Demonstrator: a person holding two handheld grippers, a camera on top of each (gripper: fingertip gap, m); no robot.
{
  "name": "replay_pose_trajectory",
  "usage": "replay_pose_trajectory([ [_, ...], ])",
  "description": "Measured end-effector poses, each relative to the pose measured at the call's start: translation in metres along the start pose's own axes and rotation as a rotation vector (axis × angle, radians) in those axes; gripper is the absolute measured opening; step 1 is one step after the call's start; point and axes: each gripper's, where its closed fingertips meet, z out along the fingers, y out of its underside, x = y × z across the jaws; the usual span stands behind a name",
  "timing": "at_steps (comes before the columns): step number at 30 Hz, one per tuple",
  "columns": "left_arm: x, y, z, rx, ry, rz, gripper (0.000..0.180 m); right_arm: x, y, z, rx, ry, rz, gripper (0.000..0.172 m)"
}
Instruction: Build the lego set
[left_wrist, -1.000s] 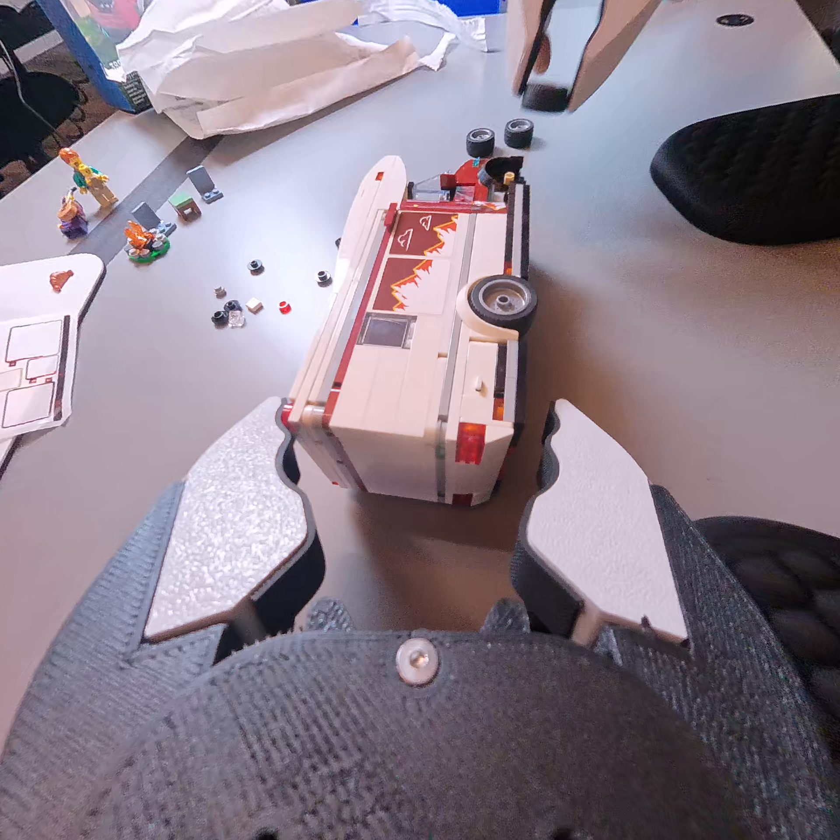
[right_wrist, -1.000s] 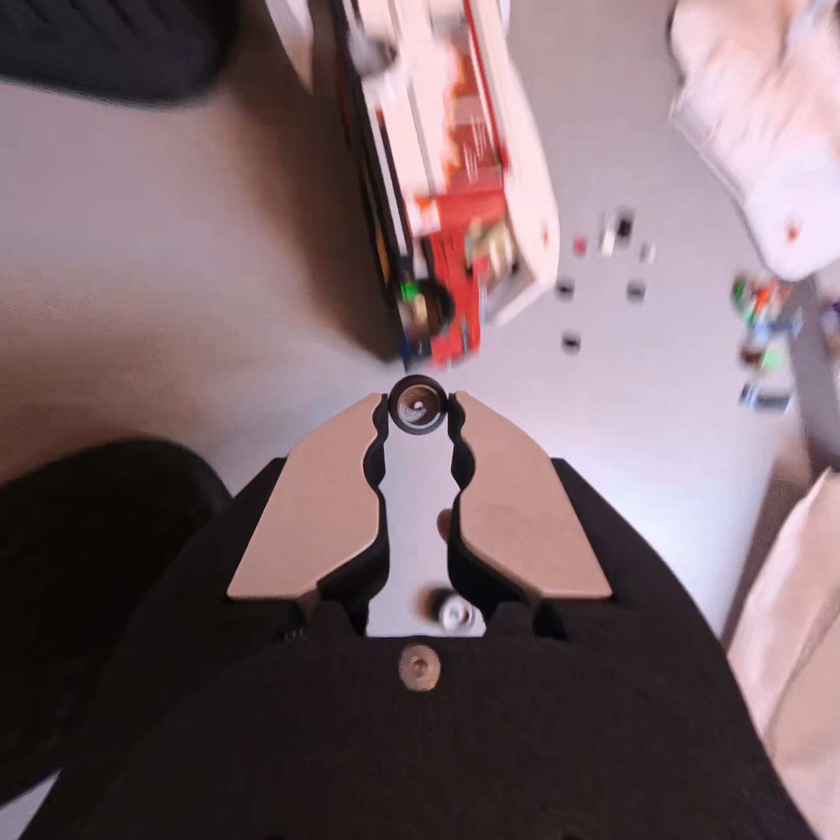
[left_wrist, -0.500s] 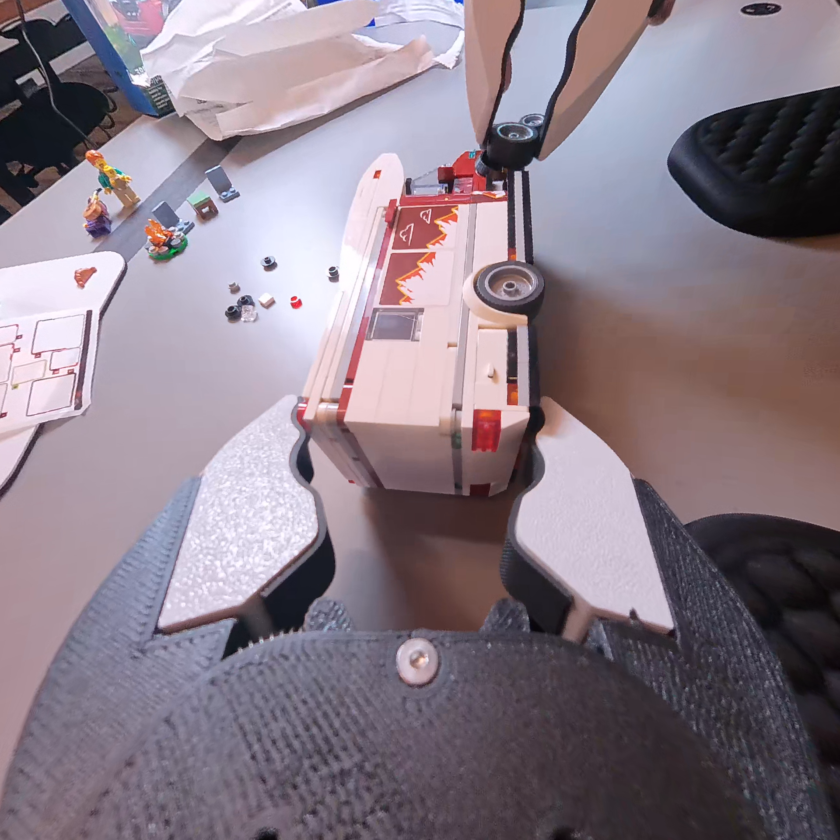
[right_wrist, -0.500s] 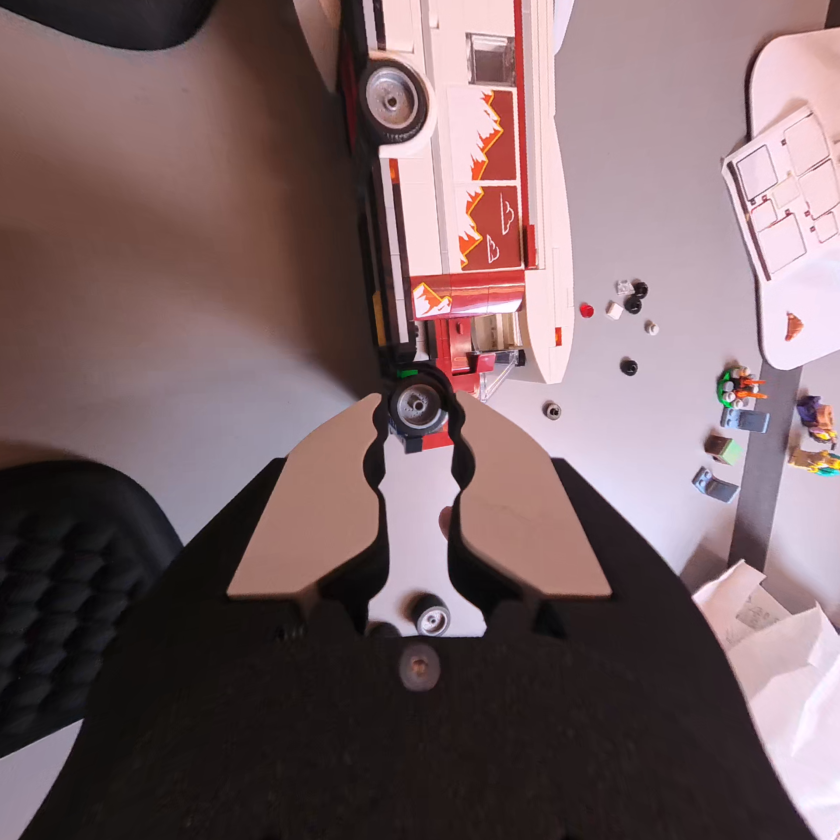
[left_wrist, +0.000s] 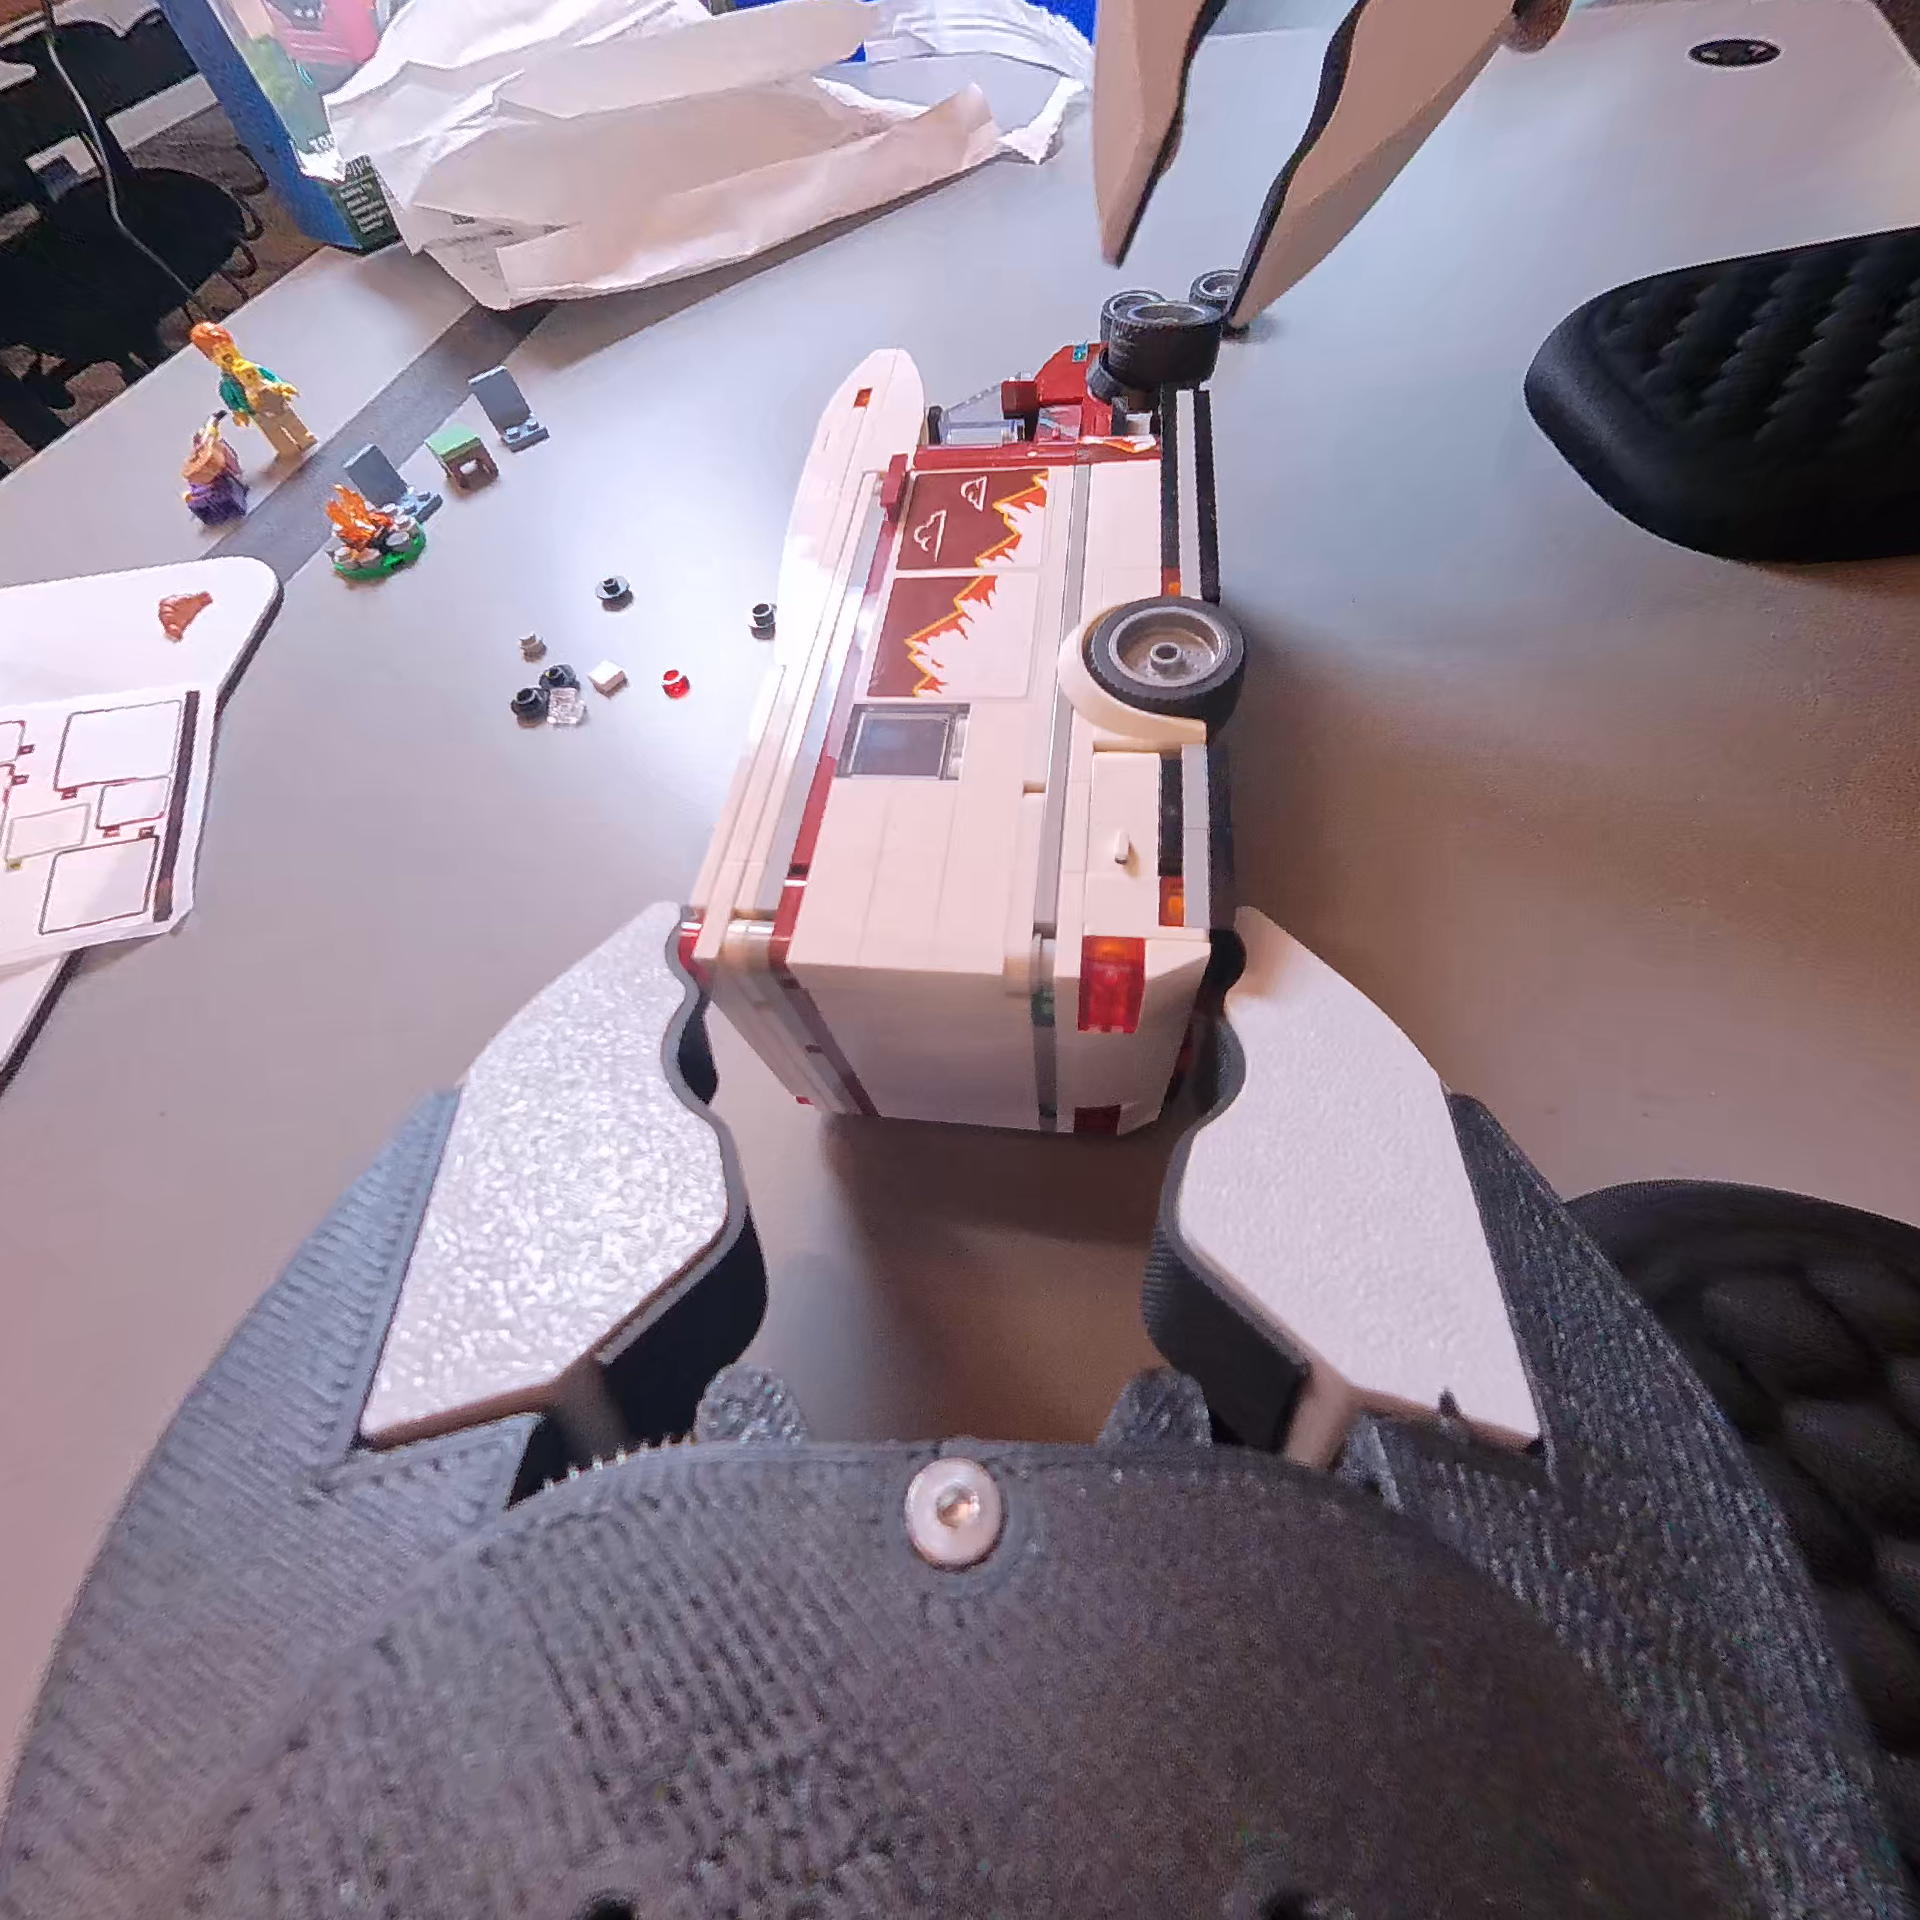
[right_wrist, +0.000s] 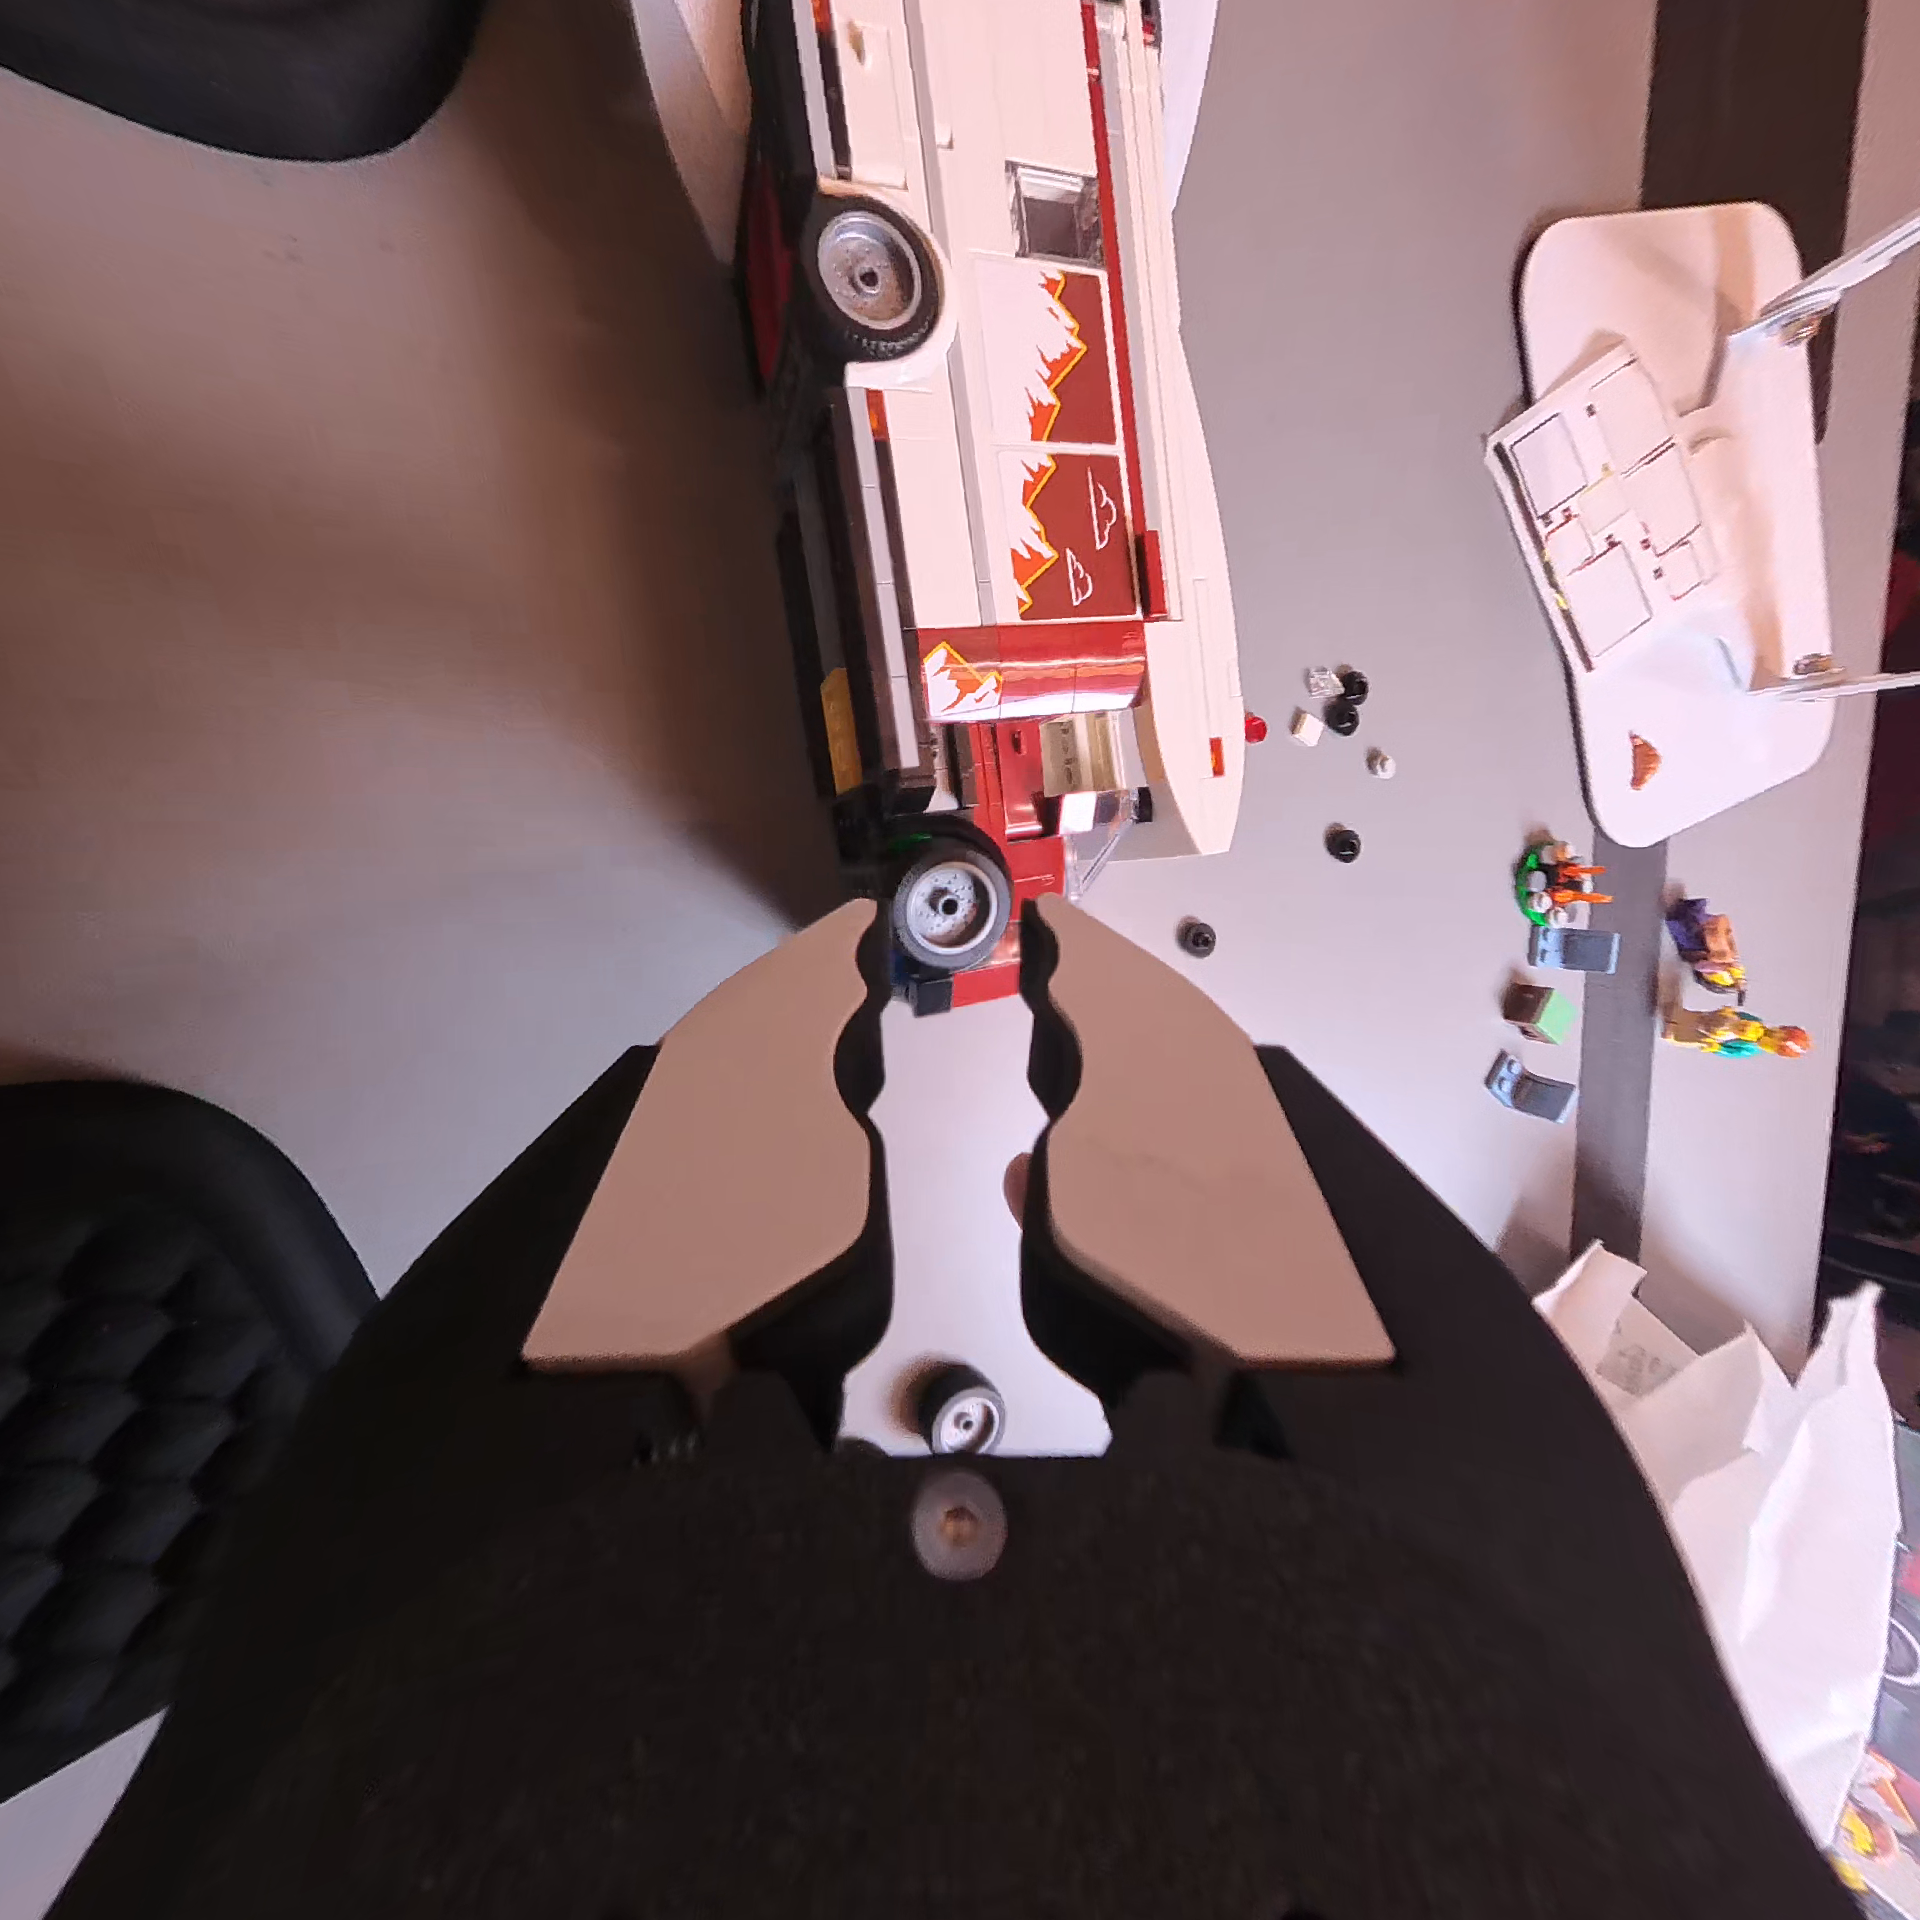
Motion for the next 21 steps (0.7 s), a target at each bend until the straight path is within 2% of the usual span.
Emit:
replay_pose_trajectory([
  [8, 0.0, -0.001, 0.0, 0.005, 0.001, 0.0, 0.092, -0.006, 0.004, 0.008, -0.053, -0.009, -0.032, 0.014],
  [13, 0.002, -0.006, 0.0, 0.018, -0.003, 0.008, 0.092, -0.008, 0.008, 0.011, -0.134, 0.043, -0.166, 0.014],
  [17, 0.002, -0.005, 0.0, 0.011, 0.001, 0.01, 0.092, -0.011, 0.015, 0.016, -0.164, 0.049, -0.169, 0.014],
  [21, 0.002, -0.005, 0.0, 0.013, 0.002, 0.01, 0.092, -0.011, 0.012, 0.017, -0.113, 0.071, -0.151, 0.014],
])
